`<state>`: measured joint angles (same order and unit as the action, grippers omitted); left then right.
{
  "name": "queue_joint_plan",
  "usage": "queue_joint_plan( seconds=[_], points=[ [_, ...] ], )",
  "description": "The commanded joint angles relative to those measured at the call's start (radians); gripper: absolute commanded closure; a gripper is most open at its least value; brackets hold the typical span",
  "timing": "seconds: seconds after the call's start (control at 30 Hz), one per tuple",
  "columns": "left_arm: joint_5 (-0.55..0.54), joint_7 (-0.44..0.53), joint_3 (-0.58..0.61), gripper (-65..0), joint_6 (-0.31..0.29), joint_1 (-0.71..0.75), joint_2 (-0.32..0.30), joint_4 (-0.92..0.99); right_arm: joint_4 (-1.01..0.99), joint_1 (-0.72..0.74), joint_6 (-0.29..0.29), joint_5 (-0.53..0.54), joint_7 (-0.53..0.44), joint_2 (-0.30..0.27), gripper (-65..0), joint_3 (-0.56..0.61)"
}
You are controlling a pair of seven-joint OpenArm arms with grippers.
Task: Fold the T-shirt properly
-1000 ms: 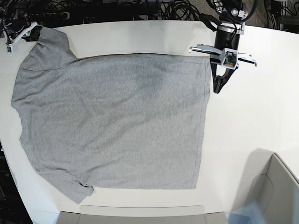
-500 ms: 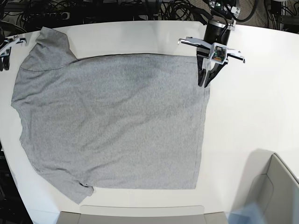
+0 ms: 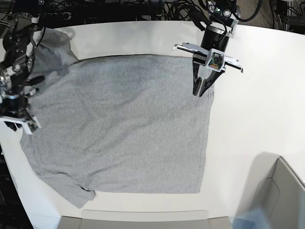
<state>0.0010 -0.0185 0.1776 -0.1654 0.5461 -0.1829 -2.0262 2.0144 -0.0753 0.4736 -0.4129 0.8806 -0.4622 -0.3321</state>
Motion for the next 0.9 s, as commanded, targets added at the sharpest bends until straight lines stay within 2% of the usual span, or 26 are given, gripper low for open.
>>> queue_joint_plan(
  seconds=[0.0, 0.1, 0.13, 0.3, 0.4, 0.53, 0.6, 0.7, 0.77, 0.87],
  points=[
    [0.004, 0.005, 0.001, -6.5, 0.003, 0.007, 0.001, -0.017, -0.008, 0.021, -0.069, -0.062, -0.016, -0.020, -10.7, 0.057],
    [0.004, -0.031, 0.001, -6.5, 0.003, 0.004, 0.003, -0.017, -0.060, 0.055, -0.209, -0.119, -0.082, -0.019, -10.7, 0.178],
    [0.004, -0.034, -0.002, -6.5, 0.003, 0.004, 0.003, -0.017, -0.073, 0.072, -0.235, -0.116, -0.103, -0.019, -10.7, 0.201],
    [0.004, -0.036, -0.006, -6.5, 0.003, 0.004, -0.002, -0.017, -0.045, 0.173, -0.244, -0.120, -0.128, 0.041, -10.6, 0.202],
    [0.004, -0.036, 0.000, -6.5, 0.003, -0.001, -0.002, -0.017, -0.037, 0.245, -0.209, -0.120, -0.071, 0.072, -10.6, 0.187],
    [0.001, -0.038, 0.003, -6.5, 0.003, -0.022, 0.000, -0.017, -0.037, 0.311, -0.040, -0.113, -0.053, 0.092, -10.7, 0.190],
    [0.001, -0.038, 0.003, -6.5, 0.003, -0.024, -0.002, -0.017, -0.037, 0.343, 0.029, -0.073, -0.054, 0.107, -10.7, 0.196],
    [0.000, -0.038, 0.004, -6.5, 0.003, -0.024, -0.002, -0.015, -0.044, 0.391, 0.040, 0.078, -0.076, 0.118, -10.6, 0.186],
    [0.000, -0.038, 0.004, -6.5, 0.003, -0.024, 0.001, -0.015, -0.053, 0.423, 0.029, 0.202, -0.102, 0.161, -10.6, 0.141],
    [0.000, -0.038, 0.033, -6.5, 0.003, -0.025, 0.001, -0.015, -0.071, 0.504, 0.014, 0.388, -0.134, 0.247, -10.6, 0.009]
  ],
)
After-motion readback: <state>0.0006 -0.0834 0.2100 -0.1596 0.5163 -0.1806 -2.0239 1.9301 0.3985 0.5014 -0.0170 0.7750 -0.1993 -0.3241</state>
